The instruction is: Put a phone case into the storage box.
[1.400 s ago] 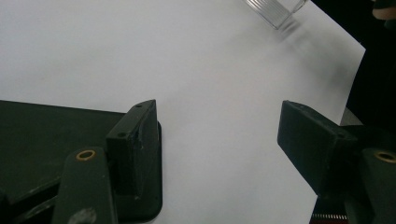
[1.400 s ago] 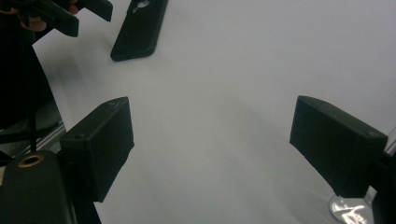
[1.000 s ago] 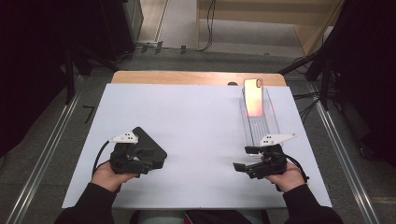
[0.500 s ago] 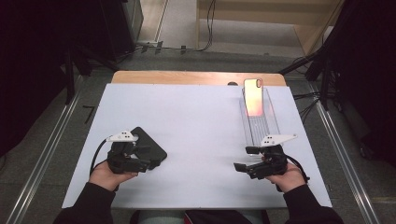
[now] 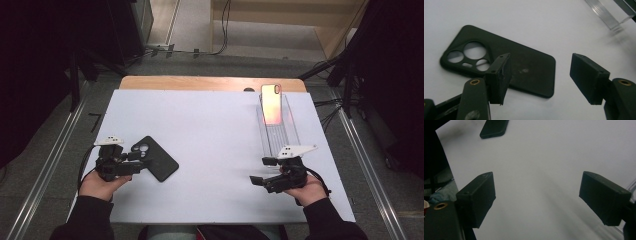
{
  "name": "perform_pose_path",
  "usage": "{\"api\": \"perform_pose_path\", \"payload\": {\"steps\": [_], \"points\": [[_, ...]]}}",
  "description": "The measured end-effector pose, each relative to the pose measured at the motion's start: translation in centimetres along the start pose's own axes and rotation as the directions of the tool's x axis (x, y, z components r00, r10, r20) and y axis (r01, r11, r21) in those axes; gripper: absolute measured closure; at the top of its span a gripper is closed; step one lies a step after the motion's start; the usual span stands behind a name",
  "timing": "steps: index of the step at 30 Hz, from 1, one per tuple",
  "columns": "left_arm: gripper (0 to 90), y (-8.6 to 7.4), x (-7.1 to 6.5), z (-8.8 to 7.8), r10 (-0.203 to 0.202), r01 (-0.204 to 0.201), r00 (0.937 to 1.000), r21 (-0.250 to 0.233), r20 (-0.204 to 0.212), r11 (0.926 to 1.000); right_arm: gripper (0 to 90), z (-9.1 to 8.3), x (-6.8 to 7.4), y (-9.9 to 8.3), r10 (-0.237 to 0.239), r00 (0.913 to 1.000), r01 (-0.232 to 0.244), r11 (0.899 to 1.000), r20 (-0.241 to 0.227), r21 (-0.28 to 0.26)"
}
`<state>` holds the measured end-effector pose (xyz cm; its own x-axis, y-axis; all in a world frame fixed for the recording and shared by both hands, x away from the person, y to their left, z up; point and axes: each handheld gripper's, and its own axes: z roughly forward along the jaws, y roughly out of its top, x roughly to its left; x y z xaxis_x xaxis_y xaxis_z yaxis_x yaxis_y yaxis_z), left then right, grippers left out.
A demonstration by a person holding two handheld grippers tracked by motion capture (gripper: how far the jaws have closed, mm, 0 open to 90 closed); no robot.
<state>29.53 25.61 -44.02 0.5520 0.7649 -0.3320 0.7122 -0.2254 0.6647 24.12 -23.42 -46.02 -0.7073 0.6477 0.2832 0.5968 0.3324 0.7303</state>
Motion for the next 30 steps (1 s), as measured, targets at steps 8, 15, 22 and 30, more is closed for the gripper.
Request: {"api": "perform_pose_path", "payload": {"steps": [8,15,22,30], "points": [[64.9,0.3,1.2,-0.3,-0.058,0.06,0.9907,0.011,-0.123,0.9981,11.9,0.2,0.0,0.1,0.001,1.0,-0.001,1.0,-0.006,0.003],[90.0,0.1,2.7,0.6,-0.017,0.023,0.9842,0.03,-0.176,0.9993,12.0,0.2,-0.1,0.2,-0.003,1.0,0.003,1.0,-0.007,-0.004],[90.0,-0.7,3.8,2.2,-0.044,0.061,0.9777,0.075,-0.205,0.9953,12.0,0.1,-0.1,0.2,-0.002,1.0,0.001,1.0,-0.005,-0.008],[90.0,-0.8,4.7,3.3,-0.064,0.088,0.9684,0.091,-0.241,0.992,12.1,0.2,-0.1,0.2,-0.005,1.0,0.005,1.0,-0.001,-0.009]]}}
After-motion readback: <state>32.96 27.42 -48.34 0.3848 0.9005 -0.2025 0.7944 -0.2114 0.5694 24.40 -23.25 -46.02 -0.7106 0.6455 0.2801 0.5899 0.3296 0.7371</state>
